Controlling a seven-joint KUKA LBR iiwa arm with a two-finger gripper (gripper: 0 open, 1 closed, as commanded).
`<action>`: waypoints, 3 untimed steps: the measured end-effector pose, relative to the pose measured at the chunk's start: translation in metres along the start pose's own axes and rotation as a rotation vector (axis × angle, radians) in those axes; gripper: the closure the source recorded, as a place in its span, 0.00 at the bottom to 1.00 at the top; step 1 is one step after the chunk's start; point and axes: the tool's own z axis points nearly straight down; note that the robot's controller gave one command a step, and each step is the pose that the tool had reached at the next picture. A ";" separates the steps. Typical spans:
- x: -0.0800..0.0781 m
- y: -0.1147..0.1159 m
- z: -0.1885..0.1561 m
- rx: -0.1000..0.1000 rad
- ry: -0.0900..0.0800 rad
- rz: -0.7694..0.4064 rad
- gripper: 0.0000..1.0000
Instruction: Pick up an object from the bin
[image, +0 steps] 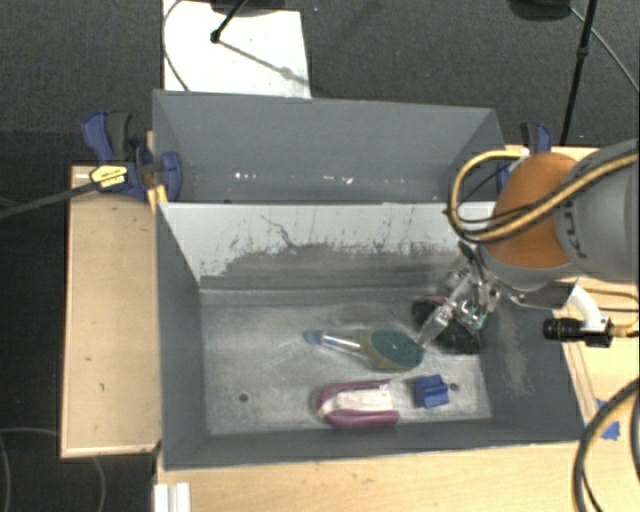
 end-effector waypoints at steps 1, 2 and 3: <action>-0.018 0.001 0.027 -0.004 0.007 0.325 0.00; -0.011 -0.006 0.027 -0.005 0.008 0.497 0.00; -0.012 -0.005 0.024 -0.010 0.004 0.492 1.00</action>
Offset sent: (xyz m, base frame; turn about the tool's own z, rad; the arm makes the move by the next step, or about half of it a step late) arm 0.0123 -0.0142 -0.0304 0.3303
